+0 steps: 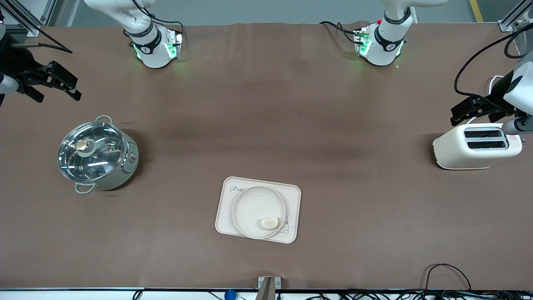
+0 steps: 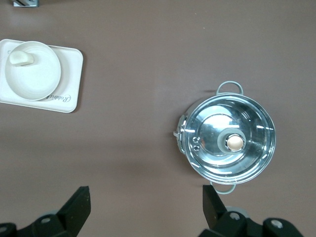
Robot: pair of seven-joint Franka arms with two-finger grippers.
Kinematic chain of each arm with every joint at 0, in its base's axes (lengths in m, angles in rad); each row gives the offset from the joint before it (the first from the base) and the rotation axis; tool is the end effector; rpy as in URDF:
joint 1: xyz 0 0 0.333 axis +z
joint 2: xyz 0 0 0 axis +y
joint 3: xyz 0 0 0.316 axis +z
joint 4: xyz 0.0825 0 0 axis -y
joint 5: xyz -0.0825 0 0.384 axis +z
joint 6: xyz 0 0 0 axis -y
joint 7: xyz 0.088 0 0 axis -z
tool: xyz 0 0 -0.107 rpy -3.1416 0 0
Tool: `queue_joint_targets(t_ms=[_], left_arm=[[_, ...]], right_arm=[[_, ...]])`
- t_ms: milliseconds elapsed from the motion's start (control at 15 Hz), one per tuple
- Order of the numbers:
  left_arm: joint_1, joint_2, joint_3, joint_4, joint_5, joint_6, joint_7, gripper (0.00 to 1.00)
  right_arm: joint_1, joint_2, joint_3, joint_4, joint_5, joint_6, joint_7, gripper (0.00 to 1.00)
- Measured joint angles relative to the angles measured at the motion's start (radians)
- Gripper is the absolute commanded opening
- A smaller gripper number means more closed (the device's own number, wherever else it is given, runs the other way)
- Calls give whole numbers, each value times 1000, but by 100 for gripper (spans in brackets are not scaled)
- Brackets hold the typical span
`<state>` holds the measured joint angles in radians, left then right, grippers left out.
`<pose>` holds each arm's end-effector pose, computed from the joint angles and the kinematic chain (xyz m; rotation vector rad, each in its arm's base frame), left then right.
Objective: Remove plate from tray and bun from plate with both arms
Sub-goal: 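Reach the right gripper toward the white plate while the left gripper advances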
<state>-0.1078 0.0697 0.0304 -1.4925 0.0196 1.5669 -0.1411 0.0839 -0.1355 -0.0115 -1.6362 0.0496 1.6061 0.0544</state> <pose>0.5745 -0.0431 0.6217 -3.1189 -0.0994 -0.0110 0.5134 0.0419 0.6694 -3.0797 -0.0291 -0.1571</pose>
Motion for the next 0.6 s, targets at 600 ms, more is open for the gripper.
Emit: queue_joint_targets(t_ms=[600], left_arm=[[-15, 21, -28, 2, -43, -24, -2, 100]], right_arm=[[93, 222, 1, -5, 189, 143, 94, 100]])
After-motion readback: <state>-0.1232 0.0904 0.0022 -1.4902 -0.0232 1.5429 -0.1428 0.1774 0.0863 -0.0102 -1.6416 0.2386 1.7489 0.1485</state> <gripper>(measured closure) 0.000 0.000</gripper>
